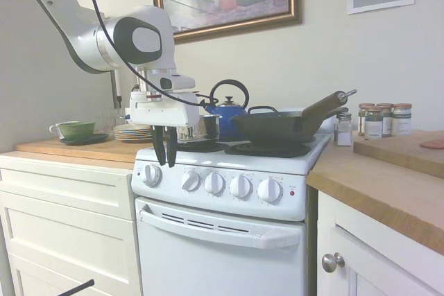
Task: Turn on the stove on the bottom left
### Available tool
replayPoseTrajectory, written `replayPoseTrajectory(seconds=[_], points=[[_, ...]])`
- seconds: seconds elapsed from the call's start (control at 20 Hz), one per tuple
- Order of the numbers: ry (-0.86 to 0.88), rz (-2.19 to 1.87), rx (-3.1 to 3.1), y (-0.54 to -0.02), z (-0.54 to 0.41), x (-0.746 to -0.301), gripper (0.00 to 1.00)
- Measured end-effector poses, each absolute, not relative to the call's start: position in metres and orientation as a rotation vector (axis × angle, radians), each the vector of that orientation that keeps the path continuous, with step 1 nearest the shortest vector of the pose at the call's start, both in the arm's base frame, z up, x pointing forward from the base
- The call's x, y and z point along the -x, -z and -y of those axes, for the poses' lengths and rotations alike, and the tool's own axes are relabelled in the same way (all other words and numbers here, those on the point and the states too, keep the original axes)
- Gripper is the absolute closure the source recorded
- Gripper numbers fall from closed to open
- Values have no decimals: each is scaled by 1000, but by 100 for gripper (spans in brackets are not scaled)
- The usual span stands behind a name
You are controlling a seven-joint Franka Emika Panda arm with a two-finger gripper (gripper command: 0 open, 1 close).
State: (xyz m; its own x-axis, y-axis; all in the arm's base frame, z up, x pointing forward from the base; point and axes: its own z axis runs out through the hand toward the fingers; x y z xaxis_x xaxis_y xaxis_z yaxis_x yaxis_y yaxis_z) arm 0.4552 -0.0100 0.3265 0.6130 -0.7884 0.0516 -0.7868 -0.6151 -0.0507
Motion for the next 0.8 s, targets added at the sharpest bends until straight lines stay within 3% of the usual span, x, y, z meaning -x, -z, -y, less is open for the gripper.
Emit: replayPoseTrajectory(seconds=[0.8], points=[[98, -1404, 2787, -324, 27, -451, 0]])
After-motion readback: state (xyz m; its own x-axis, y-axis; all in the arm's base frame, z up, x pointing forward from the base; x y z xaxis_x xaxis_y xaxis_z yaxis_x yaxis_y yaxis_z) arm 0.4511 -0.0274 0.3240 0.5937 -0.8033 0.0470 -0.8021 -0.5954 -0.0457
